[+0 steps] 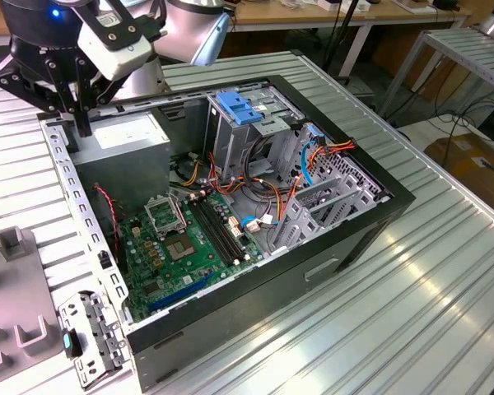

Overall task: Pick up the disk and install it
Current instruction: 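Reach for the disk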

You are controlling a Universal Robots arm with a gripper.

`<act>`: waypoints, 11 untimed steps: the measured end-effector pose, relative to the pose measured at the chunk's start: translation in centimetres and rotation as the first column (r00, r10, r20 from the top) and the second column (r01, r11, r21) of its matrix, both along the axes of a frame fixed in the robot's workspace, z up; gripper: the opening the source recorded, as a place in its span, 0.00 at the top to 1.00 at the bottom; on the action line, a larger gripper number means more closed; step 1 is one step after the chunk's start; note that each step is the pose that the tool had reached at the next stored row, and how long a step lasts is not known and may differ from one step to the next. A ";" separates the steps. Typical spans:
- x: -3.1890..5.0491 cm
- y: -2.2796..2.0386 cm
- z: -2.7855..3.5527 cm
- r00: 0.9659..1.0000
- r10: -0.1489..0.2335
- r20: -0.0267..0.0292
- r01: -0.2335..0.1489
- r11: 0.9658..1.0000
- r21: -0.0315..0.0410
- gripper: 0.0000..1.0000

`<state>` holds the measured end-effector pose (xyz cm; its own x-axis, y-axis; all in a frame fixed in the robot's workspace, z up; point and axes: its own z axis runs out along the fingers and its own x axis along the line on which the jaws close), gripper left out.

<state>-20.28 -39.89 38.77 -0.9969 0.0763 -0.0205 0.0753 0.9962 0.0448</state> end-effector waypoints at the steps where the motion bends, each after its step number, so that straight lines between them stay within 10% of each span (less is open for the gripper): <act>1: -0.04 0.00 -0.01 1.000 0.000 0.000 0.000 1.000 0.000 0.89; 11: -0.49 0.00 -0.06 1.000 0.000 0.000 0.000 1.000 0.000 0.89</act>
<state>-20.77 -39.89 38.71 -0.9969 0.0762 -0.0204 0.0753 0.9962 0.0447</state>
